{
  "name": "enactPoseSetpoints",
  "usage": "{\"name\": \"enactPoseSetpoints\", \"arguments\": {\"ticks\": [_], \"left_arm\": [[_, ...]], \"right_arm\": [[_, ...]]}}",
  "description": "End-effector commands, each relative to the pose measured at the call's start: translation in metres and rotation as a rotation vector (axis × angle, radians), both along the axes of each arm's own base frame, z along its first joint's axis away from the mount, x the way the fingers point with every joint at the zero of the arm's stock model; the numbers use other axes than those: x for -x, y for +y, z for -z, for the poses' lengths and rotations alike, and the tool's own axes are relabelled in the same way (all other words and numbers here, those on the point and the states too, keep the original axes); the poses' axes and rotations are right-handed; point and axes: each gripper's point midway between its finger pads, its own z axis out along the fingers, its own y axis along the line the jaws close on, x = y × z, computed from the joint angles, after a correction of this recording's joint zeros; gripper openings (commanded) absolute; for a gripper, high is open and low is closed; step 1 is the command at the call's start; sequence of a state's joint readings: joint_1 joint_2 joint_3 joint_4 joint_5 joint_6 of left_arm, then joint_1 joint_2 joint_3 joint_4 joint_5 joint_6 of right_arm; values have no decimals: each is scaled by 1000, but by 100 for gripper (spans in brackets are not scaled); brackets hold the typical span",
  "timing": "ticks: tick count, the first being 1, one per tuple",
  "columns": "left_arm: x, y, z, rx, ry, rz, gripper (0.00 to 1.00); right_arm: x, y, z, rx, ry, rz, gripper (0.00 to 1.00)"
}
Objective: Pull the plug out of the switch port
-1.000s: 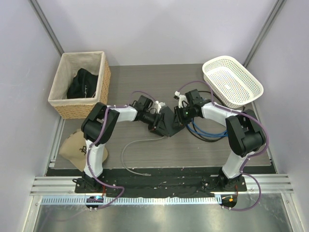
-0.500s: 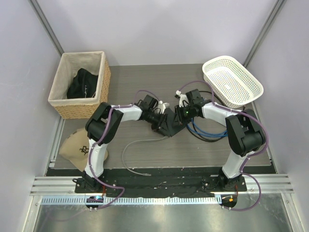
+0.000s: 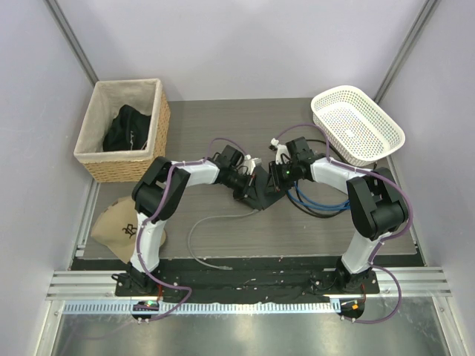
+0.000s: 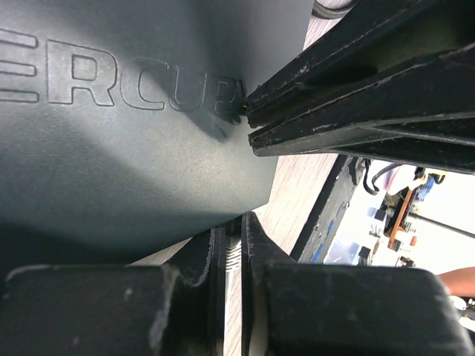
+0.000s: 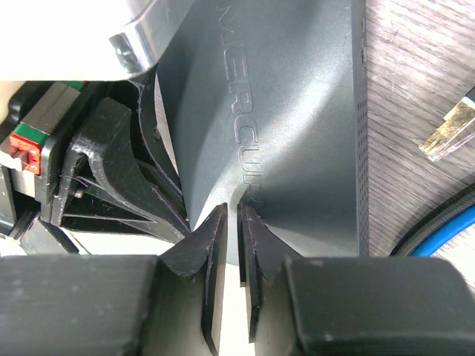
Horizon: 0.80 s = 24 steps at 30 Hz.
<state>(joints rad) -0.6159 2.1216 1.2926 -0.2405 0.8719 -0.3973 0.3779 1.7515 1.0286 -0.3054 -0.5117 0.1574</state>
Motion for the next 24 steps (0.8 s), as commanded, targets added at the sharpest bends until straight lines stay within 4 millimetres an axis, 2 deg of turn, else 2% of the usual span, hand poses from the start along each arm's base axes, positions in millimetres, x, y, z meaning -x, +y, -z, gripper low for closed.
{"name": "enactPoseSetpoints", "arguments": {"ticks": [1, 3, 4, 7, 9, 10, 13, 16, 18, 20, 23, 24], "left_arm": [[-12, 14, 42, -141, -73, -14, 0], [-17, 17, 40, -137, -64, -11, 0], [-31, 20, 38, -122, -84, -20, 0], [-42, 29, 41, -133, -80, -46, 0], [-35, 30, 45, -131, -71, -43, 0], [-21, 29, 49, -135, -36, -34, 0], [-8, 22, 47, -115, -29, -7, 0], [-28, 21, 37, -111, -53, -16, 0], [-54, 20, 31, -99, -82, -43, 0], [-60, 22, 34, -101, -77, -51, 0], [-46, 24, 40, -92, -40, -44, 0], [-29, 28, 45, -105, -5, -41, 0]], "right_arm": [[9, -19, 25, 98, 36, 27, 20], [9, -19, 25, 99, 38, 27, 20], [9, -20, 25, 101, 36, 28, 20], [8, -21, 26, 103, 36, 32, 20], [8, -21, 26, 102, 39, 33, 20], [7, -20, 27, 103, 40, 31, 20], [5, -20, 27, 104, 35, 32, 20], [5, -20, 28, 106, 38, 34, 20], [5, -20, 29, 107, 41, 31, 20], [5, -20, 31, 108, 45, 31, 20], [5, -20, 30, 109, 41, 31, 20], [4, -21, 30, 110, 40, 33, 20]]}}
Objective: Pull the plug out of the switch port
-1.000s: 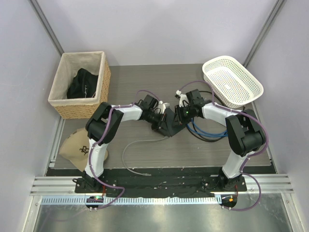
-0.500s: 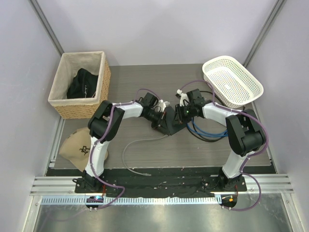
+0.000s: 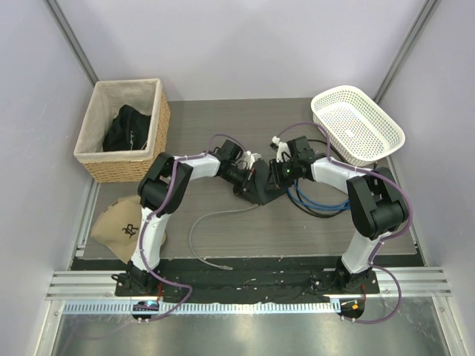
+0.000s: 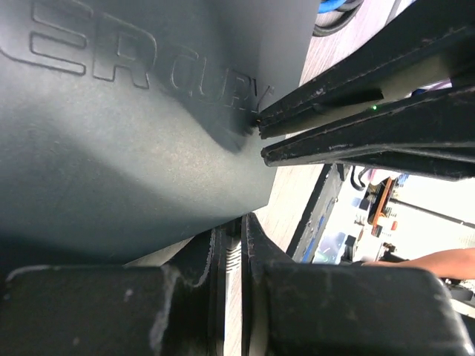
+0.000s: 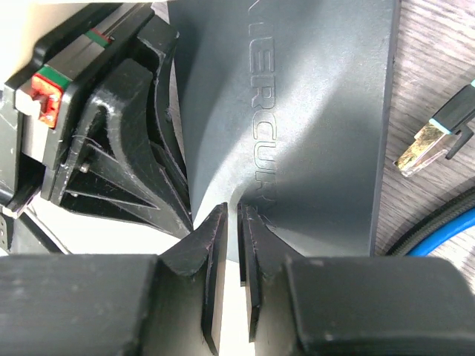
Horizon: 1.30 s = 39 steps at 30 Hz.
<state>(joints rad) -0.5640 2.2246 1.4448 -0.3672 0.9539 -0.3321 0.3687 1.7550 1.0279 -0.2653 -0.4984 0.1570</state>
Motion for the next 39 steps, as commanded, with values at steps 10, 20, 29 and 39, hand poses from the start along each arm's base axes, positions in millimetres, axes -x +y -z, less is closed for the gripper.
{"name": "enactPoseSetpoints", "arguments": {"ticks": [10, 20, 29, 39], "left_arm": [[-47, 29, 29, -113, -117, -97, 0], [-2, 69, -20, -110, -274, 110, 0], [-142, 104, -127, -22, -405, -252, 0], [-224, 103, -154, -97, -579, -394, 65]], "right_arm": [[14, -21, 33, 117, 79, 22, 20], [-4, -22, 12, 134, -19, 0, 20], [-51, -4, -72, 27, -240, -121, 46], [-71, 18, -96, -21, -304, -204, 52]]}}
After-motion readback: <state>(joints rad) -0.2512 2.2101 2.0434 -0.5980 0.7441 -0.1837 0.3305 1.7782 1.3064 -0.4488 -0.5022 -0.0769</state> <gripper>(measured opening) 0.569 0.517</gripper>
